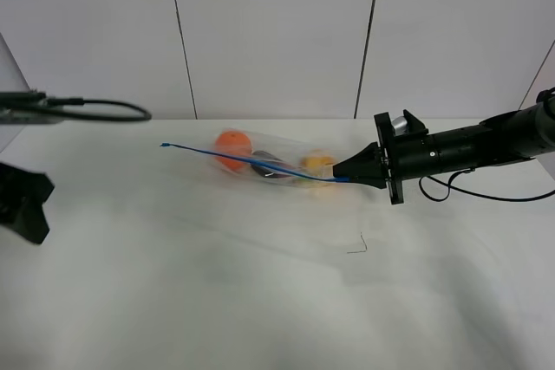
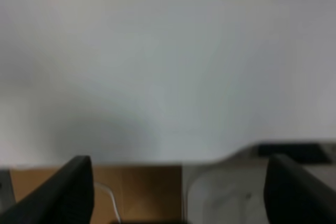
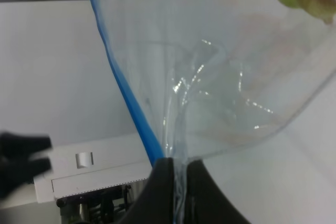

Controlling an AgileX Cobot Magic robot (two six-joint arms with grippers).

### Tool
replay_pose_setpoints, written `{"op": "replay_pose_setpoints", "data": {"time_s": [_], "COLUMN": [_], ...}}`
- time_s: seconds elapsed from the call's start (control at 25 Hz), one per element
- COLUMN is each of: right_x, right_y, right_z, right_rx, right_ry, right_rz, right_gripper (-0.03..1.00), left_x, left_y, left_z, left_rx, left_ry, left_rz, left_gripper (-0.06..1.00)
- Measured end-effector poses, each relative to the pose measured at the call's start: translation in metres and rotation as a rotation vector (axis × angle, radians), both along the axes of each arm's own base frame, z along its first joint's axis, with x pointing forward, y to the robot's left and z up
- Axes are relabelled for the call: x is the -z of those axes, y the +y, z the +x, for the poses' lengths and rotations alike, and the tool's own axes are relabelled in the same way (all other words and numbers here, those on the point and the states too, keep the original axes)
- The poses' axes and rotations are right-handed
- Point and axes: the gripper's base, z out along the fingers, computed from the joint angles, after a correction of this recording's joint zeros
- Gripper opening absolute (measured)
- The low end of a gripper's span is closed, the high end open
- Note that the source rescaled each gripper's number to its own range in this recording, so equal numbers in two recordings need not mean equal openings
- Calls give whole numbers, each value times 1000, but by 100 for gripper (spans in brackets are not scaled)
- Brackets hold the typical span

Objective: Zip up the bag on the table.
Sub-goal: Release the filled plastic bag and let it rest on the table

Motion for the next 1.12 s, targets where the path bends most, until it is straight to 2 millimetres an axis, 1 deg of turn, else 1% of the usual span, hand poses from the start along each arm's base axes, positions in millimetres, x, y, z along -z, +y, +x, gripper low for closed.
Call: {"op": "replay_pose_setpoints", "data": {"time_s": [0.12, 0.2, 0.28, 0.48, 0.72, 1.12], "right_x": [0, 1, 1, 1, 1, 1], "right_y": [0, 0, 0, 0, 0, 0], "right_z": [0, -1, -1, -1, -1, -1], "right_rx": [-6, -8, -9, -14, -15, -18], "right_ry": [0, 0, 0, 0, 0, 0], "right_rz": [-5, -7, -8, -12, -13, -15], "right_gripper": [0, 0, 0, 0, 0, 0], "left_x": [15, 23, 31, 35, 26, 22], "left_y": [5, 8, 10, 14, 16, 17], "left_z": [-36, -56, -71, -100, -118, -126], "left_rx": [0, 4, 32, 88, 92, 93], "left_ry": [7, -24, -79, -239, -382, -452], "left_rz": [1, -3, -7, -16, -38, -44], "left_gripper": [90, 90, 90, 90, 90, 90]}}
